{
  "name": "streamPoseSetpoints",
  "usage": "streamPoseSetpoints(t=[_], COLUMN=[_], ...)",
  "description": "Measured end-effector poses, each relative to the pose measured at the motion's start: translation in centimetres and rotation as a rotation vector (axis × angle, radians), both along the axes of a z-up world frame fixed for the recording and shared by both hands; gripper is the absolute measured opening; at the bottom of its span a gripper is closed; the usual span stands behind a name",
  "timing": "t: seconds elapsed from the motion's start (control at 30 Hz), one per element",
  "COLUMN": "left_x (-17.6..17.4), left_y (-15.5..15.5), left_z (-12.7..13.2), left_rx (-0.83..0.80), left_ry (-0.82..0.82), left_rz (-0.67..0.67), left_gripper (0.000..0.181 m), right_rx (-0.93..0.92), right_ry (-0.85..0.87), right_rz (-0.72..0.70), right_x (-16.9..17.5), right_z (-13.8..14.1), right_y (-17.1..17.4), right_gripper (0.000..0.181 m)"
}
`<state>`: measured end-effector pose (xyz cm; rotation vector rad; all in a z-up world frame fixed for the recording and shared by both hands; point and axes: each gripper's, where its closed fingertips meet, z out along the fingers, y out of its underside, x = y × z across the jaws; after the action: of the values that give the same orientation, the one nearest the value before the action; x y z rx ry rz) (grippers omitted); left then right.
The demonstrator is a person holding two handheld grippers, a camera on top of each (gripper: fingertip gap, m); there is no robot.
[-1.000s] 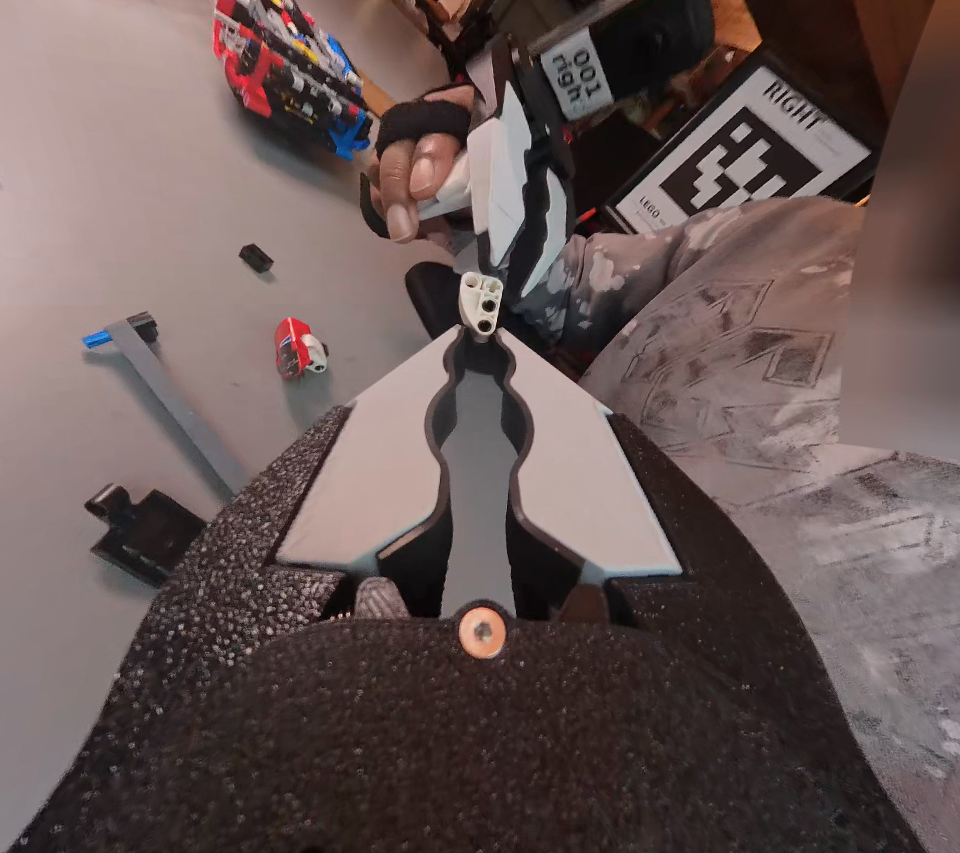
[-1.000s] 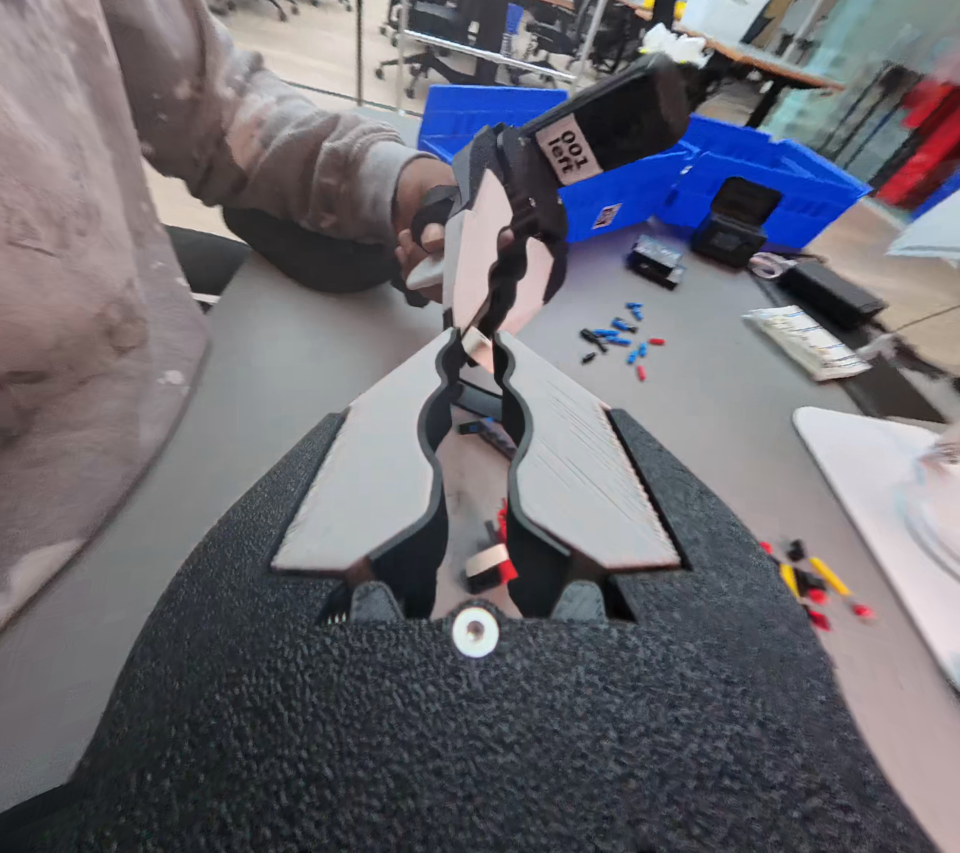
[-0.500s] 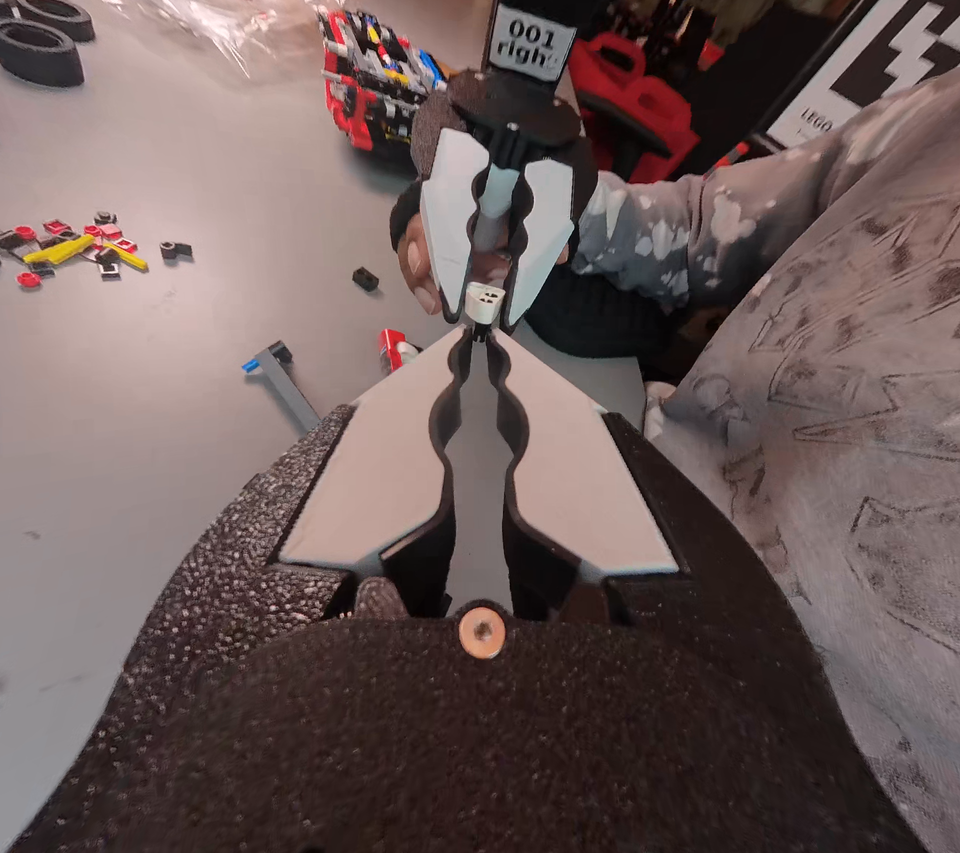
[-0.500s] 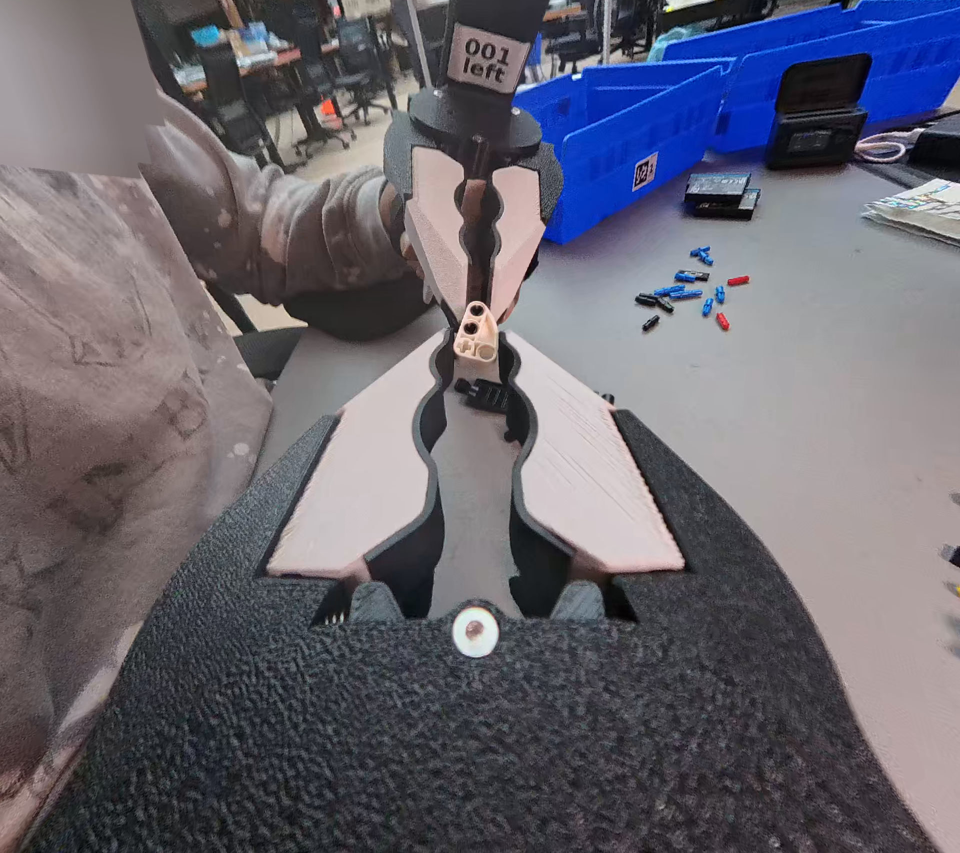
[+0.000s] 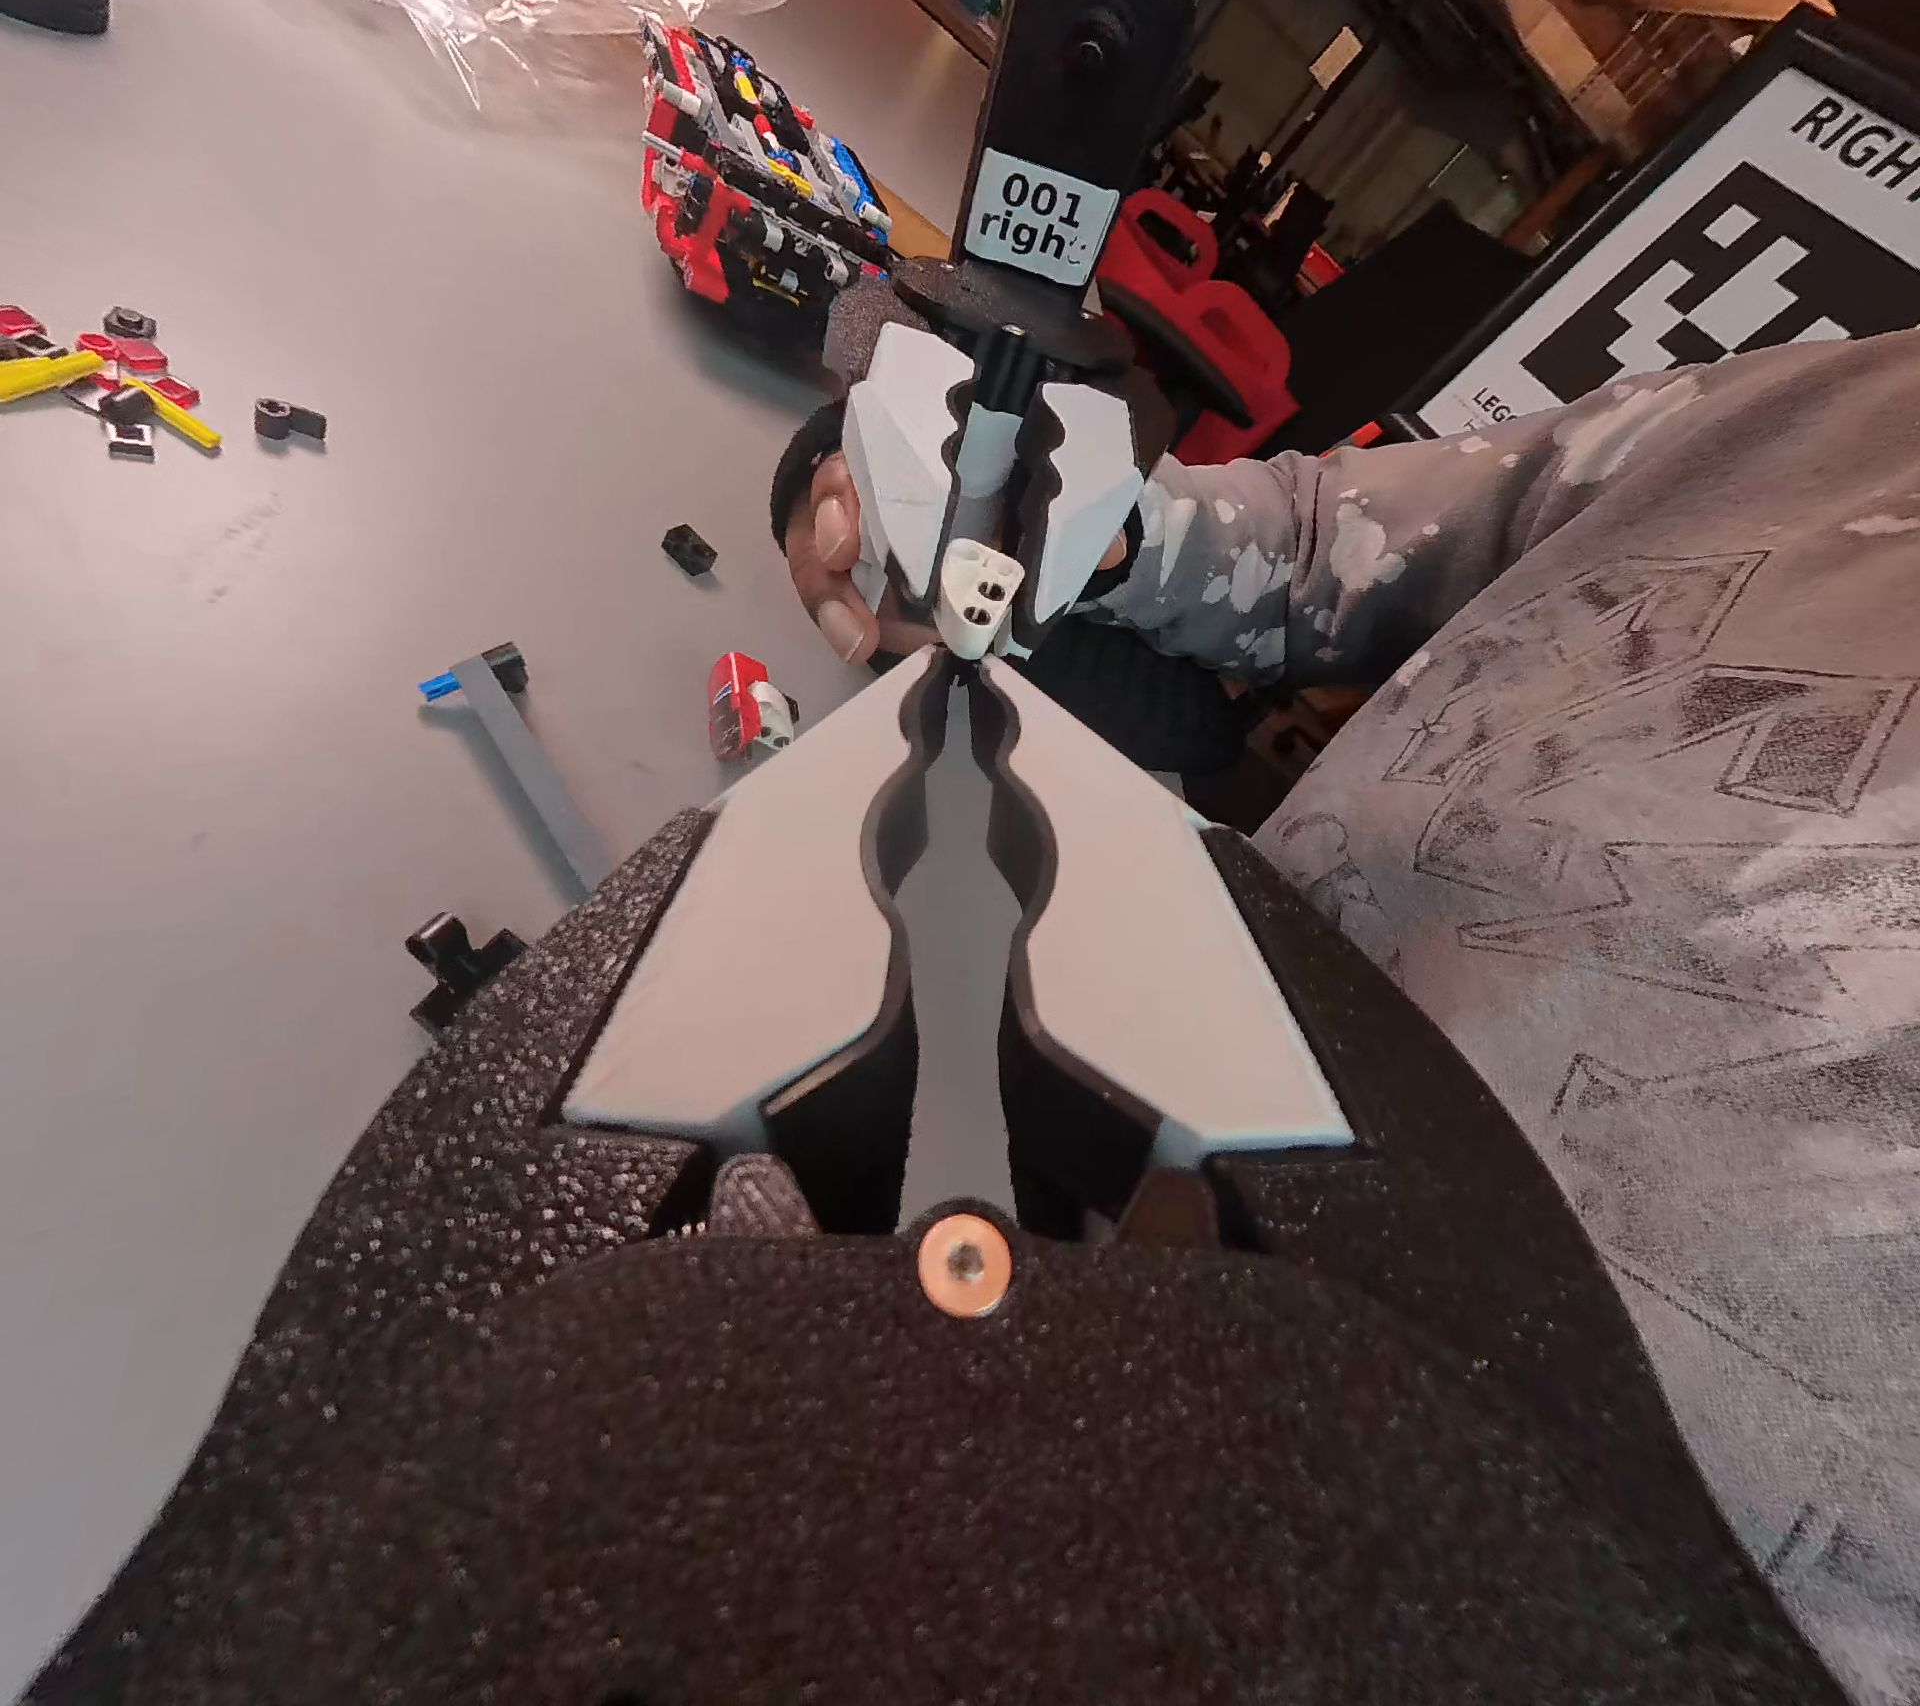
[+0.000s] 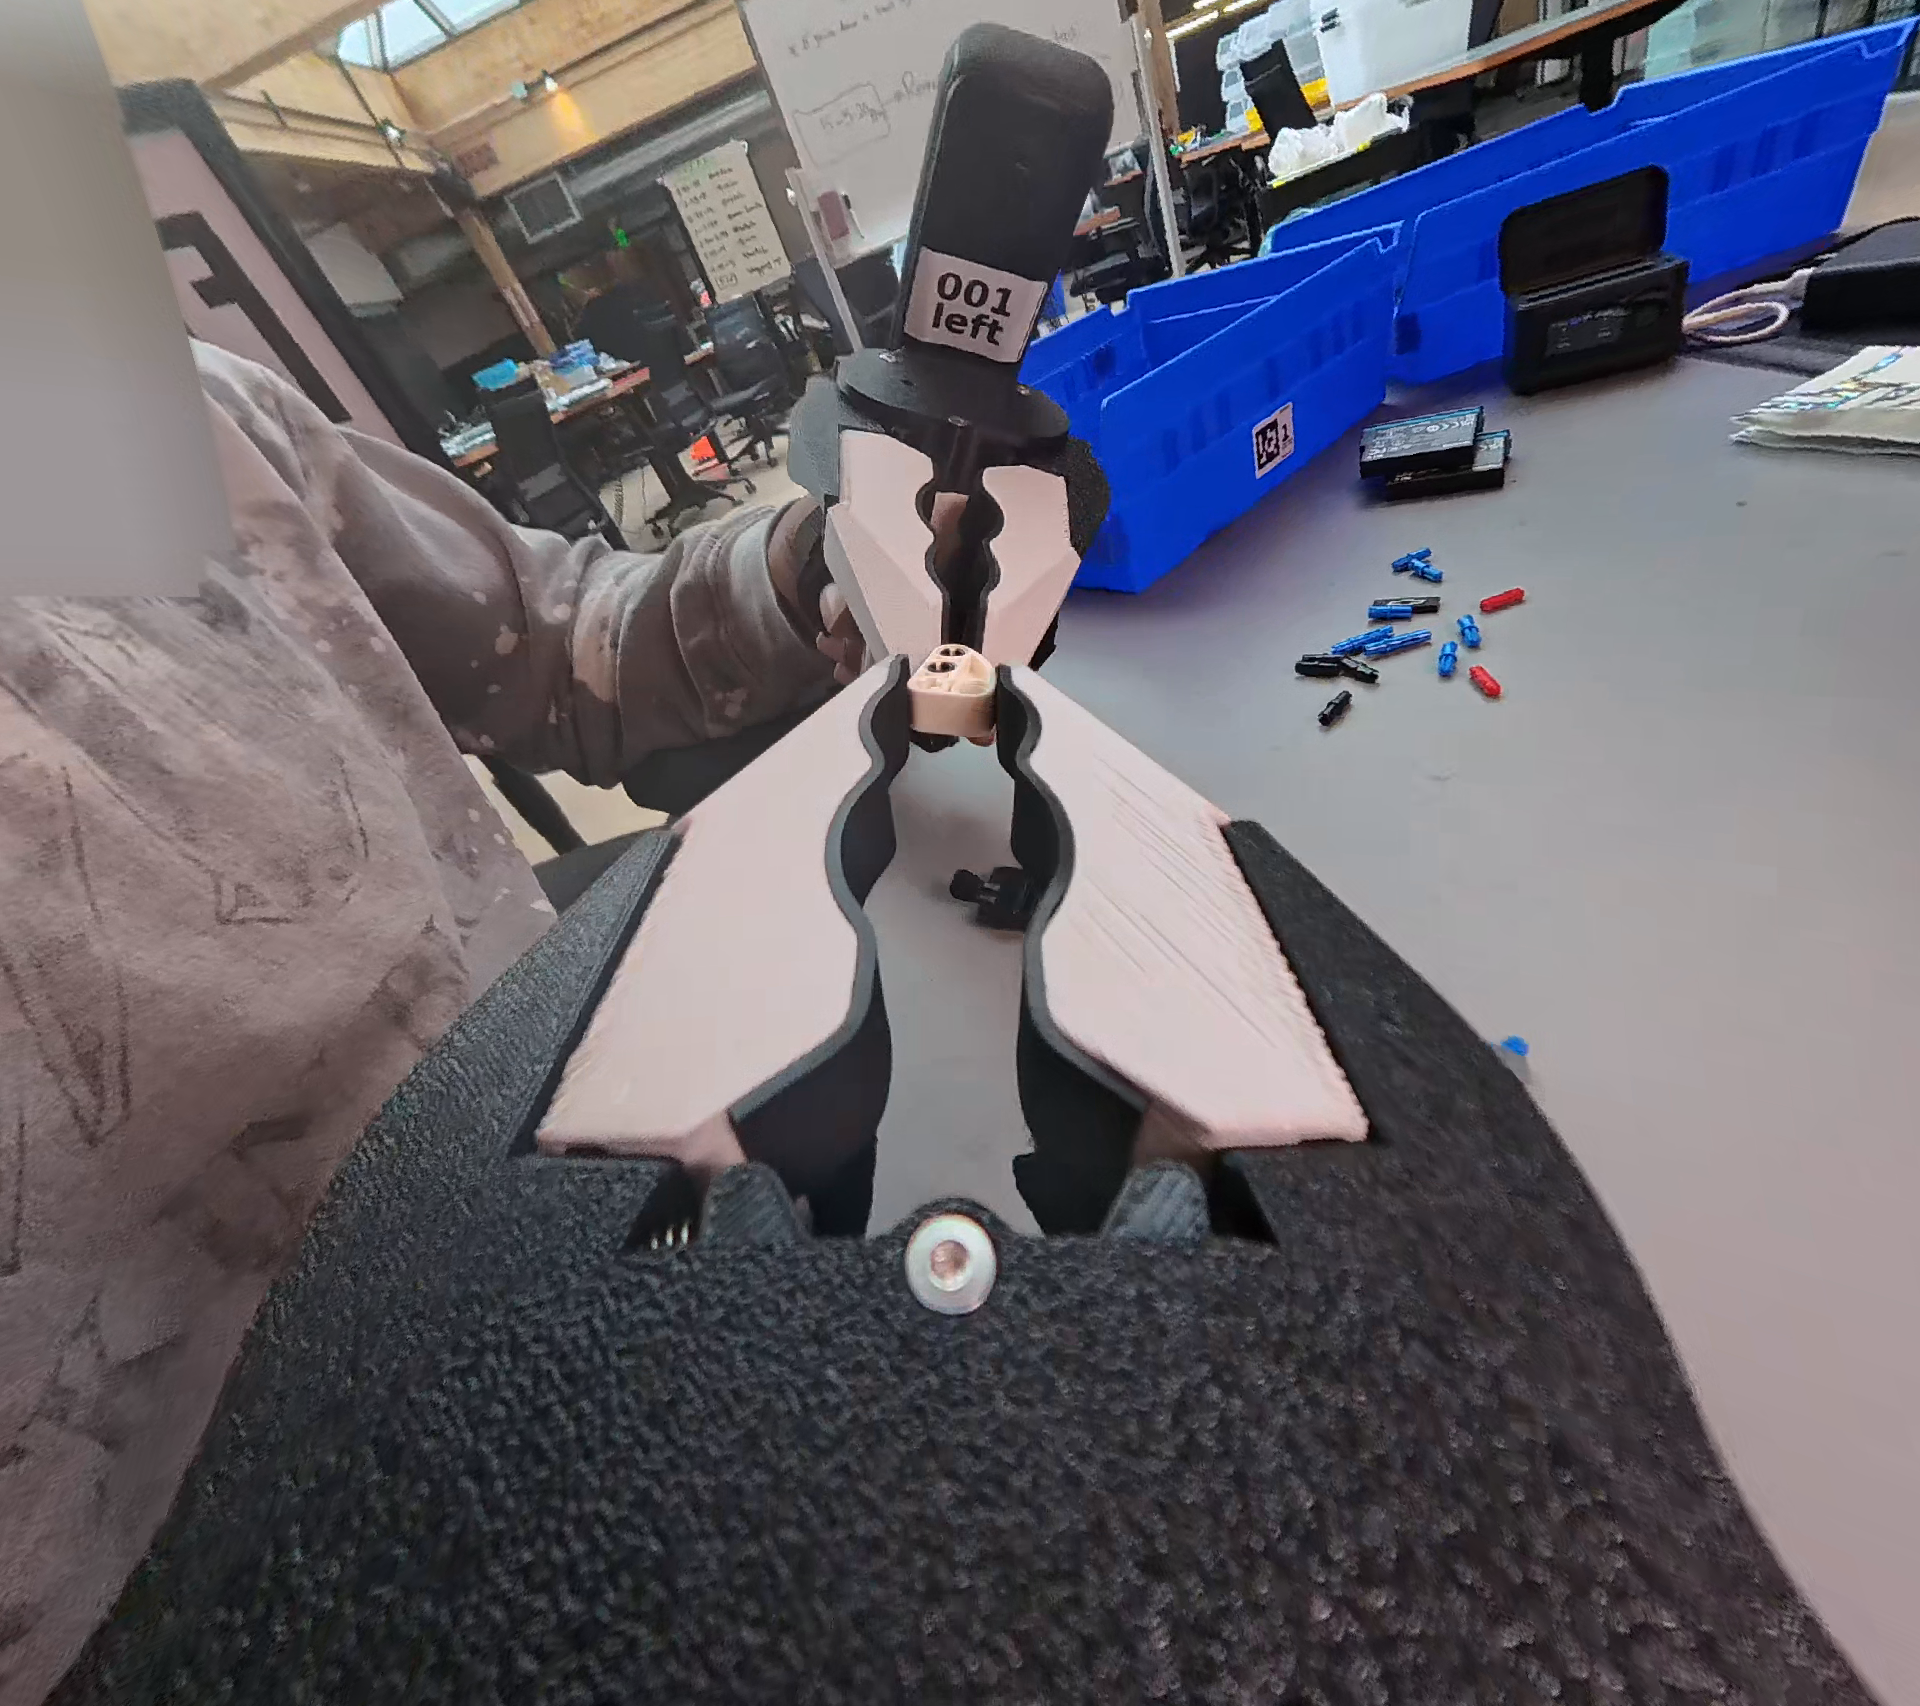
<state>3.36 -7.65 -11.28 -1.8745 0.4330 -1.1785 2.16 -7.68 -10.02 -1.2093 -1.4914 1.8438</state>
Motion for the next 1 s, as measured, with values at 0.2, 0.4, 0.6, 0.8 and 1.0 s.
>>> streamPoseSetpoints(t=[0.2, 0.4, 0.6, 0.8, 1.0], left_x=[-0.3, -0.9, -0.6, 0.0, 0.2], left_y=[0.1, -0.2, -0.3, -1.1, -1.2], left_z=[0.7, -1.3, -4.3, -5.3, -2.6], left_rx=[0.025, 0.031, 0.05, 0.082, 0.105], left_ry=[0.028, 0.24, 0.527, 0.62, 0.44], left_rz=[0.028, 0.042, 0.018, -0.04, -0.049], left_gripper=[0.001, 0.001, 0.002, 0.002, 0.002], right_rx=[-0.106, 0.179, 0.499, 0.573, 0.346], right_ry=[0.044, -0.147, -0.245, -0.22, -0.063], right_rz=[-0.024, 0.057, 0.075, 0.129, 0.118], right_x=[-0.5, -0.4, 0.1, 0.5, 0.5], right_z=[1.2, -2.3, -4.9, -6.0, -2.8], right_y=[0.3, -0.1, -0.7, -1.3, -1.3], right_gripper=[0.015, 0.016, 0.028, 0.013, 0.011])
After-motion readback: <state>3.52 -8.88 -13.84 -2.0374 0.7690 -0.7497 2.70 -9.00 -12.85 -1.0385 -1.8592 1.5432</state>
